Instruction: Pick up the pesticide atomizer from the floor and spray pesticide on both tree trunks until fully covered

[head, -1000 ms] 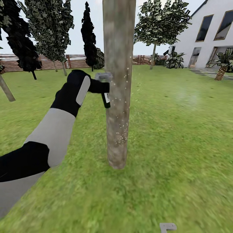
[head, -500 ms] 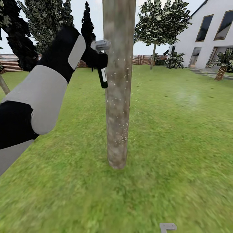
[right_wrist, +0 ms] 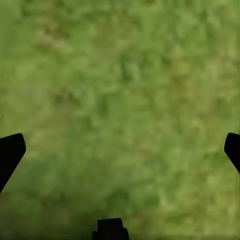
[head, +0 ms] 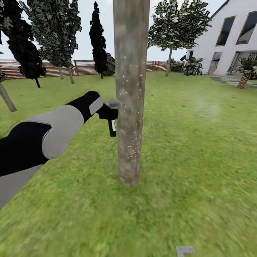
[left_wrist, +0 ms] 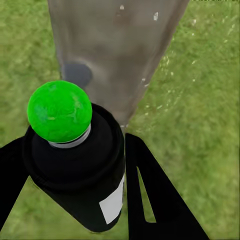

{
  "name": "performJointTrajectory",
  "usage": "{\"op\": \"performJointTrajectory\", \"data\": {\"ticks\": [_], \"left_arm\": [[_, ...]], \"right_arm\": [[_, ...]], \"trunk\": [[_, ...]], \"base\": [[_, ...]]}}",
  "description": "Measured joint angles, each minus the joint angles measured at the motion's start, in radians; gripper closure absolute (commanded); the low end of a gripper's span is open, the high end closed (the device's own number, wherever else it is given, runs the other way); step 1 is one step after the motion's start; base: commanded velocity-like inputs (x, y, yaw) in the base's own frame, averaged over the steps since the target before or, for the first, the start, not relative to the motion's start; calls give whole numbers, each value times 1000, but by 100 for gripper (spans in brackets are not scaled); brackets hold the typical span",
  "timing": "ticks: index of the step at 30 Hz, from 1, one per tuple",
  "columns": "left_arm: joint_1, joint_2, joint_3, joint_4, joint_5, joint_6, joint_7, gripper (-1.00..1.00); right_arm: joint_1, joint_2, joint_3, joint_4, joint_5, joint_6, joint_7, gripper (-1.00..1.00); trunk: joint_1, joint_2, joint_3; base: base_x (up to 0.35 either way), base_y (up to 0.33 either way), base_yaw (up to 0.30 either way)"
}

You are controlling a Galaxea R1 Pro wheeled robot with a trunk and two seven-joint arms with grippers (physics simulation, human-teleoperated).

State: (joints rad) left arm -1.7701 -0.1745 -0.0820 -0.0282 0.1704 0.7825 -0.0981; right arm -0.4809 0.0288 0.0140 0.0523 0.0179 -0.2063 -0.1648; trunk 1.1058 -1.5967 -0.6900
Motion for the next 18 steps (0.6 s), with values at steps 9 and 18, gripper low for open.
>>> {"op": "performJointTrajectory", "data": {"ticks": [9, 18], "left_arm": [[437, 0, -4, 1, -7, -408, -2, 100], [749, 46, -3, 1, -8, -751, -1, 100]], "right_arm": [[5, 3, 1, 0, 1, 0, 1, -100], [6, 3, 1, 0, 1, 0, 2, -100]], "trunk": [[0, 0, 0], [0, 0, 0]], "base": [[0, 0, 0], [0, 0, 0]]}}
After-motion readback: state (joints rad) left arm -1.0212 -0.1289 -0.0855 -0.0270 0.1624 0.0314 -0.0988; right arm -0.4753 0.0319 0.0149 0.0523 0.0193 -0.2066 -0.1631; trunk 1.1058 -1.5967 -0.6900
